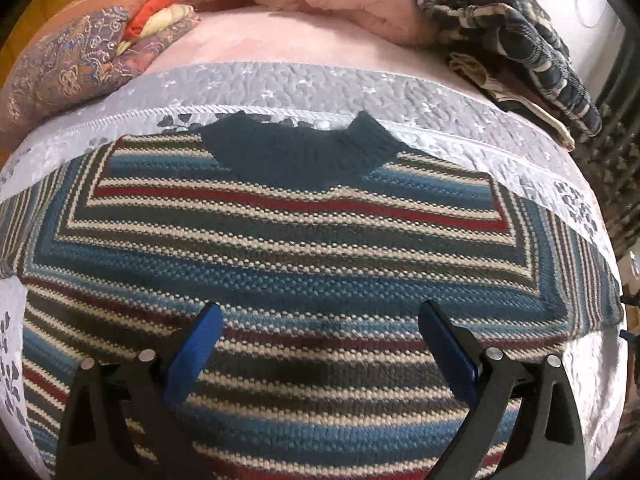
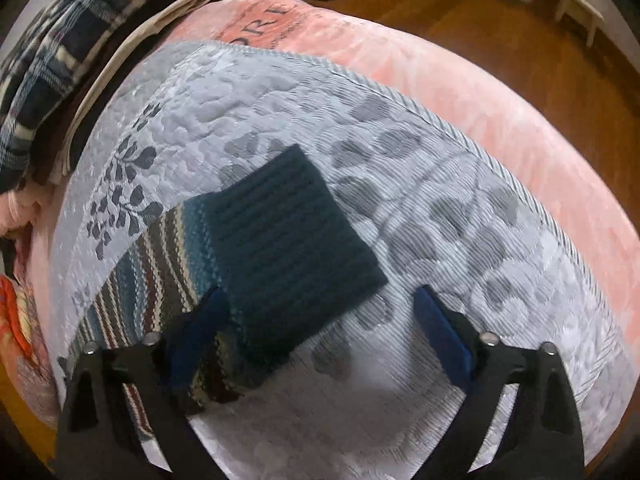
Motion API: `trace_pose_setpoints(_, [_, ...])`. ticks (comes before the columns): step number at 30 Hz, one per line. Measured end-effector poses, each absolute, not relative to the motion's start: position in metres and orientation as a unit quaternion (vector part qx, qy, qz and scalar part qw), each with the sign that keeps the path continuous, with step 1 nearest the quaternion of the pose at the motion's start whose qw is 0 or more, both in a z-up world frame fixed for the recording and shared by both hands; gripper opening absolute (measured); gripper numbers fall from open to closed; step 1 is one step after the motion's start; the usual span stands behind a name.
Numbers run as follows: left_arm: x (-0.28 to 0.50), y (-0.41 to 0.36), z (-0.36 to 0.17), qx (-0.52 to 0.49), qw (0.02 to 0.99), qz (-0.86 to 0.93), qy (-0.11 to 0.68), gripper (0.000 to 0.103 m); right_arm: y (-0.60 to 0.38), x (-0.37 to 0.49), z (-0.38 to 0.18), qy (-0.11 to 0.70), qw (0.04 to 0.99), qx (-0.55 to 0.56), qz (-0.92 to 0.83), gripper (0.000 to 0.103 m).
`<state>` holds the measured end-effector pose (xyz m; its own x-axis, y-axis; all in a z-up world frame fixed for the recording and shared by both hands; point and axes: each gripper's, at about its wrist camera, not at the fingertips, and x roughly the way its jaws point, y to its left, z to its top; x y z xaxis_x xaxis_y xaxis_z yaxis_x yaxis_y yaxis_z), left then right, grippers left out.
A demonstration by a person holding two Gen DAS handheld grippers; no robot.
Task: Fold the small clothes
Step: 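Grasp the sweater cuff with the right gripper and lift it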
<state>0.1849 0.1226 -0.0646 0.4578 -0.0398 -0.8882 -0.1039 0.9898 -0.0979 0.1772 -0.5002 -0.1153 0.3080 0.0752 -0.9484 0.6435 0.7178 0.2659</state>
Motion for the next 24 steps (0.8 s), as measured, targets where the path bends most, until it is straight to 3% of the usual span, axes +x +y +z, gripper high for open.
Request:
trace_pose_setpoints(3, [0.186, 0.124, -0.067, -0.076, 0.848, 0.020, 0.524, 0.099, -0.493, 0.181, -0.115, 0.571, 0.742, 0.289, -0.199, 0.074])
trace_pose_setpoints(5, [0.185, 0.123, -0.068, -0.071, 0.849, 0.019, 0.523, 0.099, -0.489, 0.182, -0.114, 0.570, 0.747, 0.275, -0.203, 0.061])
trace_pose_setpoints(9, [0.183, 0.120, -0.066, -0.064, 0.851, 0.017, 0.520, 0.099, -0.489, 0.182, -0.108, 0.554, 0.757, 0.294, -0.183, 0.008])
trace_pose_setpoints(16, [0.183, 0.124, -0.064, -0.067, 0.854, 0.017, 0.516, 0.099, -0.505, 0.170, -0.070, 0.479, 0.799, 0.284, -0.230, 0.007])
trace_pose_setpoints(24, [0.186, 0.132, -0.072, -0.069, 0.848, 0.024, 0.525, 0.099, -0.489, 0.193, -0.107, 0.516, 0.784, 0.226, -0.261, 0.007])
